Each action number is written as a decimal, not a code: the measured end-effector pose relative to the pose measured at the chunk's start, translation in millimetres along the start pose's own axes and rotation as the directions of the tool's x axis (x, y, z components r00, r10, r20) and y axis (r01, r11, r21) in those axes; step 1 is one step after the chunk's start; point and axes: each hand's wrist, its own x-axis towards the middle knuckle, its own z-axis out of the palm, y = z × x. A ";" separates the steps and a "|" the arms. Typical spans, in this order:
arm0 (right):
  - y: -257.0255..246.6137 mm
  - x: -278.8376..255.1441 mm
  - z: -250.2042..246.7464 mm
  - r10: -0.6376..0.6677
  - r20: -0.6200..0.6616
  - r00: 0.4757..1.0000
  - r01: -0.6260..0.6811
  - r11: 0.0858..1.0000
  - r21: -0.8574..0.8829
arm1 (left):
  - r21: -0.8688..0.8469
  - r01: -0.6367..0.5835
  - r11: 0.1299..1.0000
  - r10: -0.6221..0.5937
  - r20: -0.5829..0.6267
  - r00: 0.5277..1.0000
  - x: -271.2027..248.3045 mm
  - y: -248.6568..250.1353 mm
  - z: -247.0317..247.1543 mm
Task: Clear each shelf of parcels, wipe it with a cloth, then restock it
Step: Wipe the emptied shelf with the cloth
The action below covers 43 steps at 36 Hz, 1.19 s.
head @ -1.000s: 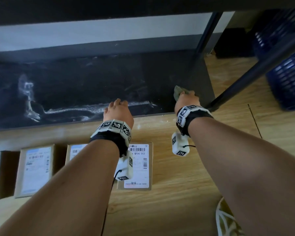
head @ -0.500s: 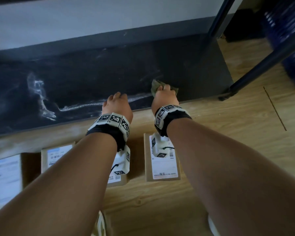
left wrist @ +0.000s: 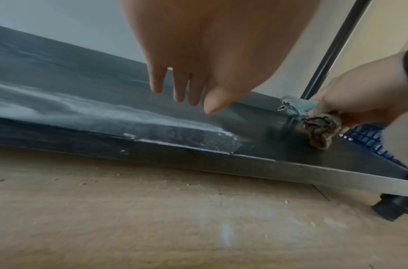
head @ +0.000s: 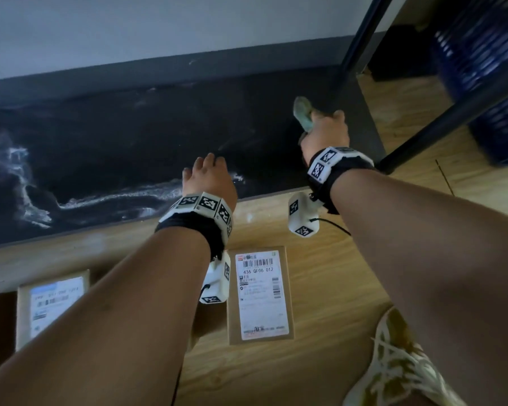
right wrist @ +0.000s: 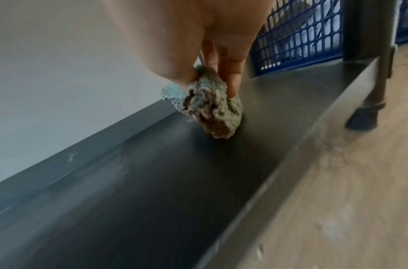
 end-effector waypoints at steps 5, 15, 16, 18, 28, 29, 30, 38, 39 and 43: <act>7.9 36.8 -8.1 0.112 0.155 0.982 -0.097 0.990 -0.101 | 0.012 -0.010 1.000 0.011 -0.005 1.000 16.8 12.4 1.9; -21.1 27.7 3.2 0.005 0.248 0.969 0.024 0.993 -0.113 | 0.033 0.030 0.999 -0.029 -0.015 0.999 32.8 -2.8 -1.7; -26.3 21.1 7.5 -0.048 0.258 0.965 0.077 0.992 -0.100 | 0.028 0.029 0.999 -0.028 -0.023 0.999 32.4 -4.6 -2.9; -36.4 5.5 17.8 -0.135 0.283 0.949 0.161 0.985 -0.068 | 0.026 0.029 0.999 -0.029 -0.028 0.999 30.8 -7.4 -4.8; -51.4 -26.2 30.6 -0.340 0.254 0.906 0.316 0.940 0.128 | 0.089 0.093 0.992 -0.089 -0.047 0.995 24.1 -33.2 -5.6; -49.5 -19.3 27.5 -0.327 0.214 0.921 0.306 0.944 0.124 | 0.095 0.092 0.991 -0.088 -0.047 0.995 24.4 -36.4 -5.3; -47.3 -11.3 22.8 -0.297 0.174 0.939 0.283 0.954 0.104 | 0.101 0.090 0.991 -0.086 -0.048 0.995 24.9 -39.0 -5.2; -65.8 27.1 -1.8 -0.029 0.338 0.941 0.112 0.966 -0.231 | 0.090 0.093 0.992 -0.094 0.009 0.996 34.9 -48.3 -10.0; -71.4 24.4 0.8 -0.056 0.342 0.938 0.136 0.967 -0.215 | 0.099 0.088 0.991 -0.089 0.014 0.996 35.7 -48.0 -11.7; -93.4 2.2 21.8 -0.174 0.342 0.923 0.227 0.967 -0.119 | 0.118 0.077 0.990 -0.085 0.066 0.994 37.1 -48.2 -16.0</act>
